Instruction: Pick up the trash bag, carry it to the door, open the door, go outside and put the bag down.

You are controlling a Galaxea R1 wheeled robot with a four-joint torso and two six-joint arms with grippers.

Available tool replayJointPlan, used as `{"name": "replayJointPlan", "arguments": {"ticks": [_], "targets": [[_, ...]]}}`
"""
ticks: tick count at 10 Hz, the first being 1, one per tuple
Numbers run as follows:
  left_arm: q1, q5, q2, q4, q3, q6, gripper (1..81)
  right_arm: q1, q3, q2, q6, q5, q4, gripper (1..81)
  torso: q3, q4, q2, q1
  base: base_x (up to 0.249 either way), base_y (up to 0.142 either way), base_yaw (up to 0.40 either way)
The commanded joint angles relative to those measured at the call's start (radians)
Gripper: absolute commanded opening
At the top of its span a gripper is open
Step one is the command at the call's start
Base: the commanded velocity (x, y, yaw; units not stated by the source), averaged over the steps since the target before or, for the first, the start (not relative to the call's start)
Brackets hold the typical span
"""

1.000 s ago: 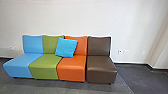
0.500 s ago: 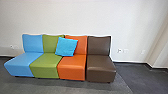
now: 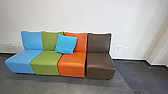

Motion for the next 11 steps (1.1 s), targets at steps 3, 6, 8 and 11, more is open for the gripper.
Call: {"name": "replayJointPlan", "arguments": {"ticks": [3, 6, 8, 11], "targets": [[-0.049, 0.088, -0.004, -0.012, -0.010, 0.009, 1.0, 0.051, -0.034, -0.007, -0.010, -0.039, -0.003, 81.1, 0.000, 0.000, 0.169, -0.109, 0.000, 0.000, 0.000], [-0.026, 0.070, 0.019, 0.000, -0.011, 0.015, 1.0, 0.024, -0.088, 0.063, -0.010, -0.039, -0.026, 81.1, 0.026, 0.000, 0.275, -0.177, 0.000, 0.000, 0.000], [-0.023, 0.066, 0.025, 0.000, -0.011, 0.024, 1.0, 0.013, -0.145, 0.102, -0.010, -0.039, -0.037, 81.1, 0.098, 0.000, 0.340, -0.219, 0.000, 0.000, 0.000], [-0.013, 0.049, 0.043, 0.017, -0.011, 0.026, 1.0, -0.002, -0.163, 0.127, -0.010, -0.039, -0.055, 81.1, 0.162, 0.000, 0.441, -0.284, 0.000, 0.000, 0.000]]}}
